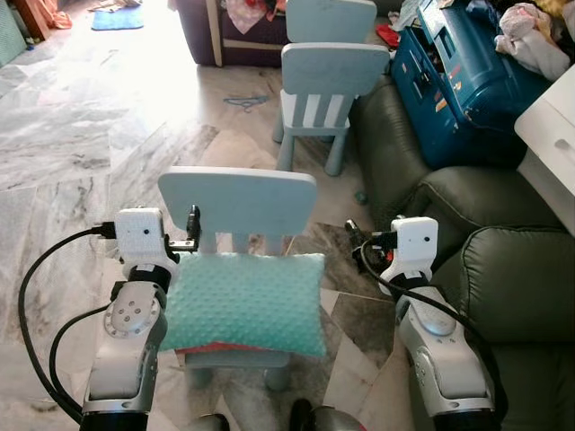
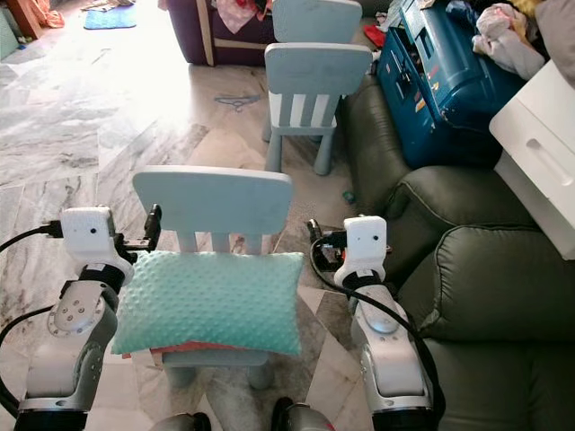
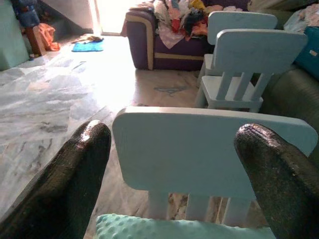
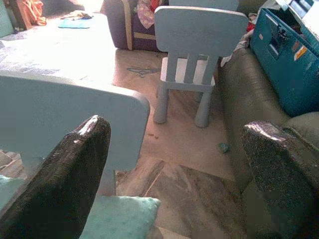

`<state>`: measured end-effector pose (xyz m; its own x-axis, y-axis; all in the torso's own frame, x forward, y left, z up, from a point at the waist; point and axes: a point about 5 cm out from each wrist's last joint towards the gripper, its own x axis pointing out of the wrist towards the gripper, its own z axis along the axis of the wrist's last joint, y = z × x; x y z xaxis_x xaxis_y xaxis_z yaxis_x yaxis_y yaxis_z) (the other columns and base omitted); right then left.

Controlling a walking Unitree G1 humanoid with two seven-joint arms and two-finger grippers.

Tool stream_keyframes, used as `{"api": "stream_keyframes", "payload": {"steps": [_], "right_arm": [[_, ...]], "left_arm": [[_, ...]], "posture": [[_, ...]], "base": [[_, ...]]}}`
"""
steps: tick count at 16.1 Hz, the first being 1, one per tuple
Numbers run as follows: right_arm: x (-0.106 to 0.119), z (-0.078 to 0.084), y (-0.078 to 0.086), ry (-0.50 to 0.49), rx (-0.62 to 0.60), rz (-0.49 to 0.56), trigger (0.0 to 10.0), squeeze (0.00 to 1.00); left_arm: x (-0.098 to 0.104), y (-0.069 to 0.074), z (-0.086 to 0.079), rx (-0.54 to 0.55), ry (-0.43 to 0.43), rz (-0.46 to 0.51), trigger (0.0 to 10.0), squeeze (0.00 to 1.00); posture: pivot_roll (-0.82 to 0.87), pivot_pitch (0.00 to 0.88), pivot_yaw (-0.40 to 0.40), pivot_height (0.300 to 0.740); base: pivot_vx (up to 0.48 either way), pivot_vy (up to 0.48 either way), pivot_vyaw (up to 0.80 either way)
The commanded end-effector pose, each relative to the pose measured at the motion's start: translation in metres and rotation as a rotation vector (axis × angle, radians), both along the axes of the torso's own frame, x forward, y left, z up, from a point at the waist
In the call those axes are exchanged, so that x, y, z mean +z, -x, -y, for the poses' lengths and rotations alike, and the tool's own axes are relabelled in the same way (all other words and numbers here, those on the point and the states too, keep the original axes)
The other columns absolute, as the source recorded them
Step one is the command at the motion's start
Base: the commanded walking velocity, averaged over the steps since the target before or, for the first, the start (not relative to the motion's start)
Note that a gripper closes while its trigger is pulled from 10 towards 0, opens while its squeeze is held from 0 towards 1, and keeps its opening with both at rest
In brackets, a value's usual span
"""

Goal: Move the pillow to the sofa

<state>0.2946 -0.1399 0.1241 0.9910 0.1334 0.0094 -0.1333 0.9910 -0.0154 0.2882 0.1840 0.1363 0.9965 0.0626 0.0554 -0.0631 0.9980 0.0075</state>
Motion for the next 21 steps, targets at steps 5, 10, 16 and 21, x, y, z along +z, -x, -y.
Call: {"api": "stream_keyframes", "payload": {"steps": [5,10,16,21], "right_arm": [[0.005,0.009,0.010,0.032,-0.025,0.039,10.0,0.00],[-0.004,0.008,0.018,0.063,-0.015,-0.019,10.0,0.00],[-0.003,0.006,0.012,0.042,-0.010,-0.025,10.0,0.00],[-0.003,0.004,0.012,0.034,-0.003,-0.033,10.0,0.00]], "left_arm": [[-0.006,0.010,-0.007,-0.006,0.003,-0.023,10.0,0.00],[-0.015,0.017,-0.018,-0.003,-0.011,-0.060,10.0,0.00],[-0.013,0.015,-0.005,-0.037,0.024,-0.049,10.0,0.00],[-0.014,0.014,-0.003,-0.054,0.038,-0.062,10.0,0.00]], "posture": [[0.00,0.183,-0.056,0.740],[0.00,0.185,-0.054,0.740],[0.00,0.185,-0.061,0.740],[0.00,0.189,-0.060,0.740]], "base": [[0.000,0.000,0.00],[0.000,0.000,0.00],[0.000,0.000,0.00],[0.000,0.080,0.00]]}}
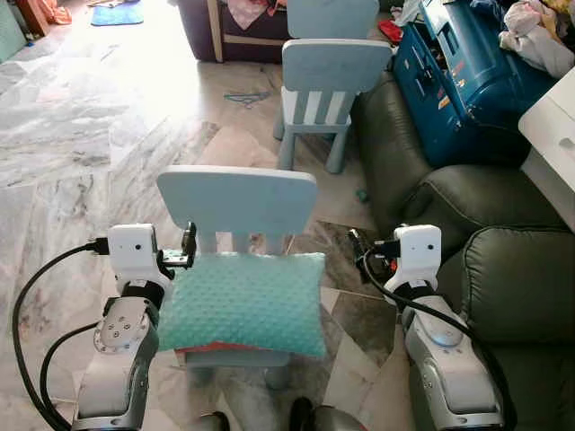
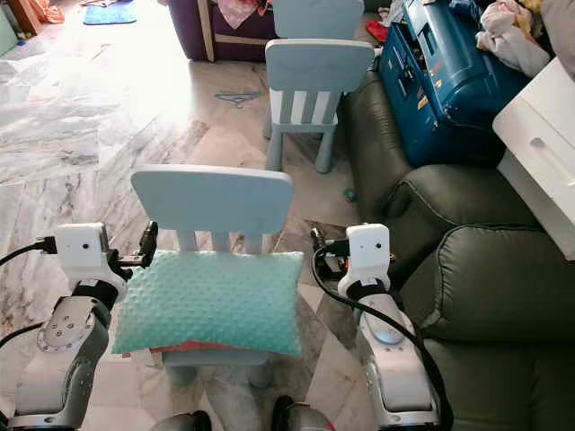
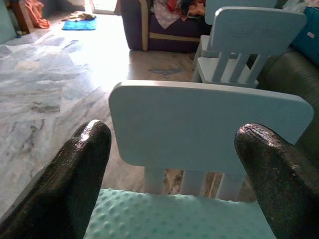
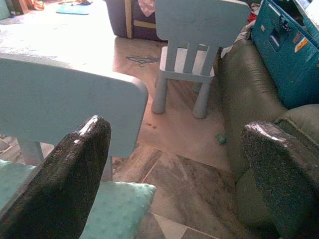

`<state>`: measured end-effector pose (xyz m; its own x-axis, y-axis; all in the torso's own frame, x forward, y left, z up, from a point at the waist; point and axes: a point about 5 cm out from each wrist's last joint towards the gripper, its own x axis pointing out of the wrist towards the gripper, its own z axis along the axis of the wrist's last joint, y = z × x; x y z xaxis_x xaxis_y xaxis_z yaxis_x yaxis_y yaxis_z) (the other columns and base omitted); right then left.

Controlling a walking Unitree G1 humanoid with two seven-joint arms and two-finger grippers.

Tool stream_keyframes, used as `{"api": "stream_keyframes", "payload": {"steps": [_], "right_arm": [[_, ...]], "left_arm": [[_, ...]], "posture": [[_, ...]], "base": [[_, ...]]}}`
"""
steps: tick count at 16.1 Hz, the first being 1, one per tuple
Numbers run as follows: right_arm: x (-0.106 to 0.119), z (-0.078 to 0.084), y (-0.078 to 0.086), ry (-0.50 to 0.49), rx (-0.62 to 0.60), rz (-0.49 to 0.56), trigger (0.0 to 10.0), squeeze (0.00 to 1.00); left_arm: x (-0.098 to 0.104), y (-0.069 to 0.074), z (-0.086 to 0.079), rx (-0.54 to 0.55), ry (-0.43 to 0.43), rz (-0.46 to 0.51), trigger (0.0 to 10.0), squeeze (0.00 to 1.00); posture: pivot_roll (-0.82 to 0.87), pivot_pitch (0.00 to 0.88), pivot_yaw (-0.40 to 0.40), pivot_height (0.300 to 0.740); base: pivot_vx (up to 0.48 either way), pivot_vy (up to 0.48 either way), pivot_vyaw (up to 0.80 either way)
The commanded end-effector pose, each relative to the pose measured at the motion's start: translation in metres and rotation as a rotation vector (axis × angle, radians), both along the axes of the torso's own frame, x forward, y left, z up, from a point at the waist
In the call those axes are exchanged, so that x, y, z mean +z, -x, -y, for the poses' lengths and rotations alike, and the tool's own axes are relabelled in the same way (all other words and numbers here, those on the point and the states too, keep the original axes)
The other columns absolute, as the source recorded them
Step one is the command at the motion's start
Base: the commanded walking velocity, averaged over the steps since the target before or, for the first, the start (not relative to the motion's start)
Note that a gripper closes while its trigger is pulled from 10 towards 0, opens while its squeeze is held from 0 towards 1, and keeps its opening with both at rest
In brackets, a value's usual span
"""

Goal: Move the pillow to the sofa

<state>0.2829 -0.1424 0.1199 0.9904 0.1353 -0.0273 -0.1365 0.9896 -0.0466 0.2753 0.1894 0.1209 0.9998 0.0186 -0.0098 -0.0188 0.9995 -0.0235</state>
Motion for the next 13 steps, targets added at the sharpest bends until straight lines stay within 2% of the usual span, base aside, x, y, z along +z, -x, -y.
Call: {"api": "stream_keyframes", "payload": {"steps": [1,8,9,13], "right_arm": [[0.0007,0.0015,0.0005,-0.003,-0.006,-0.002,10.0,0.00],[0.0006,0.0007,-0.0015,-0.003,-0.007,0.000,10.0,0.00],[0.0004,0.0006,-0.0016,-0.002,-0.007,0.000,10.0,0.00],[0.0001,0.0007,-0.0016,0.001,-0.007,0.002,10.0,0.00]], "left_arm": [[0.0012,0.0009,0.0030,-0.013,0.007,0.000,10.0,0.00],[0.0007,-0.0005,0.0061,-0.028,0.017,-0.001,10.0,0.00],[0.0016,-0.0008,0.0053,-0.027,-0.010,0.003,10.0,0.00],[0.0035,-0.0020,0.0084,-0.049,-0.002,0.009,10.0,0.00]], "posture": [[0.00,0.190,-0.059,0.740],[0.00,0.176,-0.056,0.740],[0.00,0.176,-0.056,0.740],[0.00,0.172,-0.054,0.740]], "base": [[0.000,0.431,0.00],[0.000,0.434,0.00],[0.000,0.000,0.00],[0.000,0.000,0.00]]}}
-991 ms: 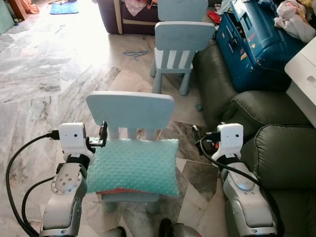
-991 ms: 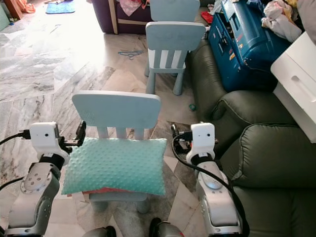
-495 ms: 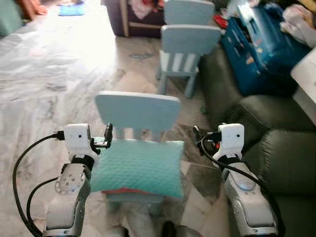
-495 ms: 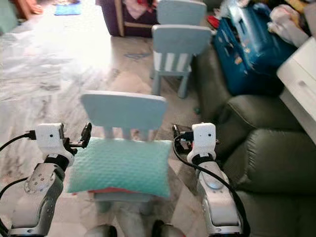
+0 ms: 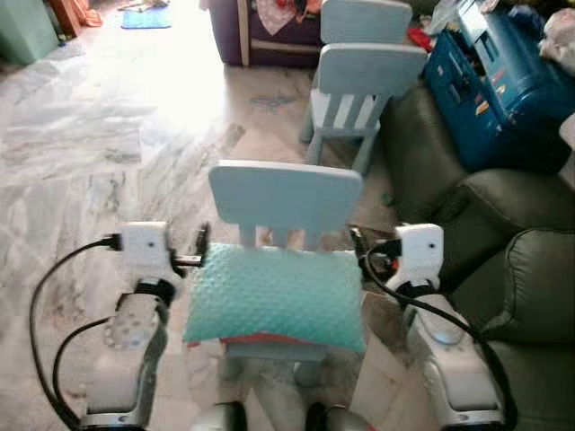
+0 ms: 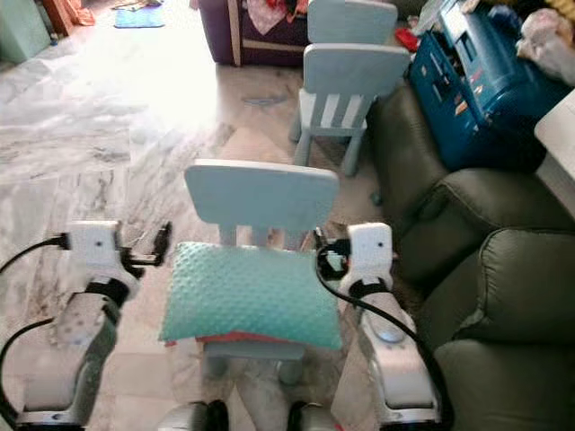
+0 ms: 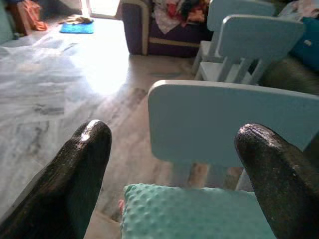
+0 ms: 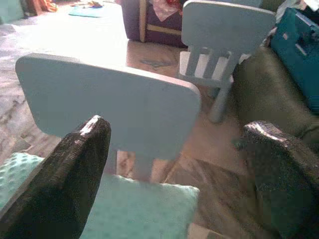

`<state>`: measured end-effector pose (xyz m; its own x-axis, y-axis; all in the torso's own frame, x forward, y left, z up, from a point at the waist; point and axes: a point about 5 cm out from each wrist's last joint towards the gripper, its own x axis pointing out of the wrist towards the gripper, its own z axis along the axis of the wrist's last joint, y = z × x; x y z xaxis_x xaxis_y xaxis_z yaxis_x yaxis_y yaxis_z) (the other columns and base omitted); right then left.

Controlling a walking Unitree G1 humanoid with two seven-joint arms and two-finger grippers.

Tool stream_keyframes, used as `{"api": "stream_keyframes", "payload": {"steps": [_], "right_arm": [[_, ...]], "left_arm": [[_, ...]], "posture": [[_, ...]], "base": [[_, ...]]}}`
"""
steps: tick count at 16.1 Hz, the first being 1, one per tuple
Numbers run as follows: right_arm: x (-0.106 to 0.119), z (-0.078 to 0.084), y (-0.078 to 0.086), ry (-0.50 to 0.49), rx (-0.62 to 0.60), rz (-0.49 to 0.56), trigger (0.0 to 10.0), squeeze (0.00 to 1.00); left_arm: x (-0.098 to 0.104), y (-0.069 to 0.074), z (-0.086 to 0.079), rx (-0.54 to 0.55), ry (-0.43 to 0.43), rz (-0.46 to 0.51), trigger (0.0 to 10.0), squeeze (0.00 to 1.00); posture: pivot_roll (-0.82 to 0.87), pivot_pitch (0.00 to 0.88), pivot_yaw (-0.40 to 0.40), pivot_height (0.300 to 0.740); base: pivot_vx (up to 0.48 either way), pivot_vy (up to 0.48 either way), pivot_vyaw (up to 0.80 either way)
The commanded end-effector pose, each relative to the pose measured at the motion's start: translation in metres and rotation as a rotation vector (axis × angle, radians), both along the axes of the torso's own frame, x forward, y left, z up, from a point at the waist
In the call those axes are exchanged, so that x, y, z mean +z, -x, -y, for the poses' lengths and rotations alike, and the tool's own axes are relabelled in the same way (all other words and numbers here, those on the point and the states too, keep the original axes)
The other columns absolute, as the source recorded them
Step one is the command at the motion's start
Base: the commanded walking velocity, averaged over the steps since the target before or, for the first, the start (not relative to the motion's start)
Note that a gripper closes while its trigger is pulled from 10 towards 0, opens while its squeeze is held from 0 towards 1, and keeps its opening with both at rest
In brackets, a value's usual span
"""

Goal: Move the pillow to the sofa

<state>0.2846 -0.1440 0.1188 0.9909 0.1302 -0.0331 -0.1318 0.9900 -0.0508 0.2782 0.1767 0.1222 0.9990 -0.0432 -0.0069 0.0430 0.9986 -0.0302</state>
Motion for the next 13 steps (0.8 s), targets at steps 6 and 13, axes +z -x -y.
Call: {"api": "stream_keyframes", "payload": {"steps": [6,13], "right_arm": [[0.0017,-0.0019,-0.0012,0.003,0.006,0.014,10.0,0.00],[0.0048,-0.0021,-0.0033,0.006,0.012,0.031,10.0,0.00]], "left_arm": [[0.0038,-0.0011,-0.0039,0.019,0.002,0.010,10.0,0.00],[0.0043,-0.0034,-0.0069,0.038,0.003,0.008,10.0,0.00]], "posture": [[0.00,0.176,-0.060,0.740],[0.00,0.176,-0.062,0.740]], "base": [[0.000,0.000,0.00],[0.000,0.000,0.00]]}}
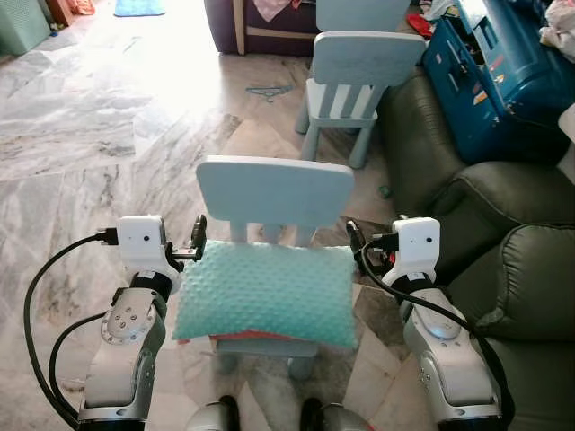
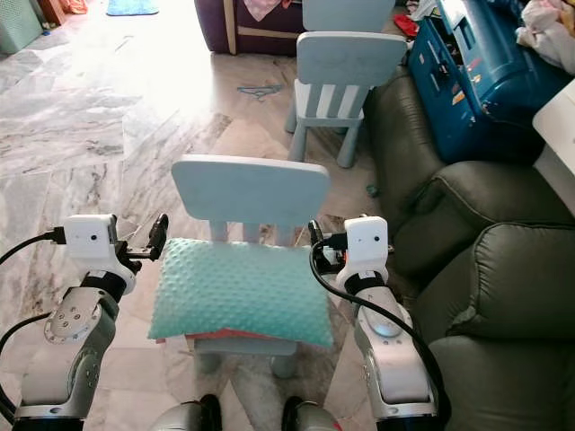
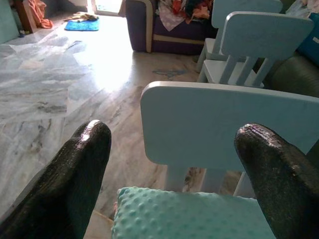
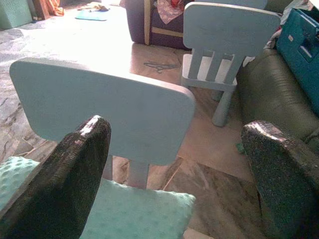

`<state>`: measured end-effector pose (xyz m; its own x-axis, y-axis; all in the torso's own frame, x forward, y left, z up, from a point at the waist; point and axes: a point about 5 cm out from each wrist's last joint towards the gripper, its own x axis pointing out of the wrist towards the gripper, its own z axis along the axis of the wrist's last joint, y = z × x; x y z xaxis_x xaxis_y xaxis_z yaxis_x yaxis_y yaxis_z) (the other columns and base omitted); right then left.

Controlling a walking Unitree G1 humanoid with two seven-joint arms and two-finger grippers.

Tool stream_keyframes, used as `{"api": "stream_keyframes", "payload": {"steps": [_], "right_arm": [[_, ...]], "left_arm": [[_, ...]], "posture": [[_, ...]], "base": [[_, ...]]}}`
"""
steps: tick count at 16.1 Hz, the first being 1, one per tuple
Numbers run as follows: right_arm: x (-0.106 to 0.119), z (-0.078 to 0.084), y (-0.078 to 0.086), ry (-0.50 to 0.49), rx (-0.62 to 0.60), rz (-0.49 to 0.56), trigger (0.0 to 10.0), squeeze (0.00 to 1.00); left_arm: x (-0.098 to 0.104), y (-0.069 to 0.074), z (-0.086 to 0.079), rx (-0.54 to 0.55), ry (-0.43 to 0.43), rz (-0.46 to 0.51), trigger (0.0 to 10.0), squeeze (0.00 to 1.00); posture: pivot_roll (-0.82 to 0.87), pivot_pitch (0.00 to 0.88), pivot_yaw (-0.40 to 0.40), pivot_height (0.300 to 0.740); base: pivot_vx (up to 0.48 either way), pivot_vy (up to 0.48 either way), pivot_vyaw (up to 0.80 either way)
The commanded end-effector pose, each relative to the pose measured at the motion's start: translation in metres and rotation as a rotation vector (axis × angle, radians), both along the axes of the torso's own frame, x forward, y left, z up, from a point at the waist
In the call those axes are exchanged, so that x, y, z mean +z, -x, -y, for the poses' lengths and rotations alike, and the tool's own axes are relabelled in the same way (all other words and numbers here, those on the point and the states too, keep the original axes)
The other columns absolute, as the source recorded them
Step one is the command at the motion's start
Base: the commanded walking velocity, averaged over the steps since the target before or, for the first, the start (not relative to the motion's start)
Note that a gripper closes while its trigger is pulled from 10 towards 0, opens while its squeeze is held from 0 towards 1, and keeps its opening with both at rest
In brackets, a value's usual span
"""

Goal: Move the pillow to the sofa

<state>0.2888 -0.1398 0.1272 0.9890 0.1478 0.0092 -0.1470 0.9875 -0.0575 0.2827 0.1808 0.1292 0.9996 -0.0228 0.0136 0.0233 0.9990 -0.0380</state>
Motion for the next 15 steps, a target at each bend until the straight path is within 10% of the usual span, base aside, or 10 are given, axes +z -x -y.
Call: {"api": "stream_keyframes", "payload": {"steps": [1,15], "right_arm": [[-0.0034,0.0014,0.0006,0.004,-0.005,-0.011,10.0,0.00],[-0.0047,-0.0023,0.0027,-0.020,0.017,-0.010,10.0,0.00]], "left_arm": [[-0.0032,0.0012,-0.0030,0.019,-0.006,-0.015,10.0,0.00],[-0.0101,0.0048,-0.0124,0.065,0.034,-0.063,10.0,0.00]], "posture": [[0.00,0.178,-0.062,0.740],[0.01,0.191,-0.061,0.740]], "base": [[0.000,0.000,0.00],[0.000,0.089,0.00]]}}
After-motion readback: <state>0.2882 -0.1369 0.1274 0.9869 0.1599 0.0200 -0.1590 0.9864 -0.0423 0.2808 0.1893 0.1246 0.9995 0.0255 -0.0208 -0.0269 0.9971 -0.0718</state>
